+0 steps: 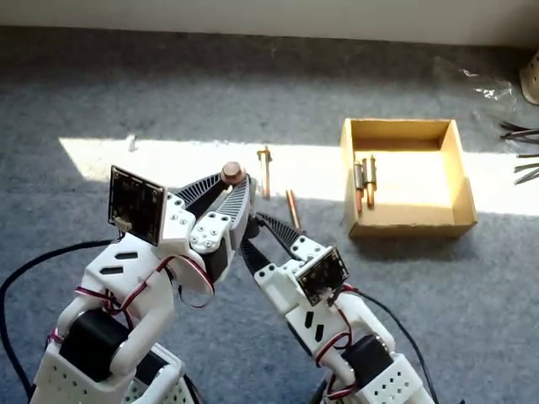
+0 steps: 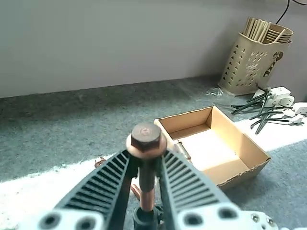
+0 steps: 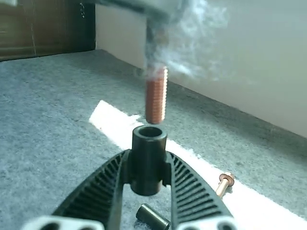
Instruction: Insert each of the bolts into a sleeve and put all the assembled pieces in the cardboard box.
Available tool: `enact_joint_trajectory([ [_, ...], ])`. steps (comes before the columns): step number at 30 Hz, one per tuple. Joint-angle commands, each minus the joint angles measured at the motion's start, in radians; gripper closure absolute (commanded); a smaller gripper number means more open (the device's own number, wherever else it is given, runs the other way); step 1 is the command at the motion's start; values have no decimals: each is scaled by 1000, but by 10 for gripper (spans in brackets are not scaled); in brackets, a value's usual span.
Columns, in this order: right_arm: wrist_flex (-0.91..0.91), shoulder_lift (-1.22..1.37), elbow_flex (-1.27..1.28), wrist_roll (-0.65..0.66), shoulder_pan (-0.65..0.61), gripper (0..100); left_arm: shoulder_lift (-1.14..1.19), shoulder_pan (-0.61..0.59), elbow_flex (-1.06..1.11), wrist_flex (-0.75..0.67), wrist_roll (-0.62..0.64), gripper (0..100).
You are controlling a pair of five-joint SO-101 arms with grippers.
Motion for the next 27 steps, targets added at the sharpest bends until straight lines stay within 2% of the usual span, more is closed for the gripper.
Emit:
enact_joint_trajectory([
  [1, -31, -12, 122, 11, 27, 994, -13, 5, -5, 0, -21, 996],
  [16, -31, -12, 120, 11, 22, 994, -12, 7, 18, 35, -23, 996],
  [27, -31, -12, 125, 11, -45, 994, -12, 13, 61, 8, -25, 996],
])
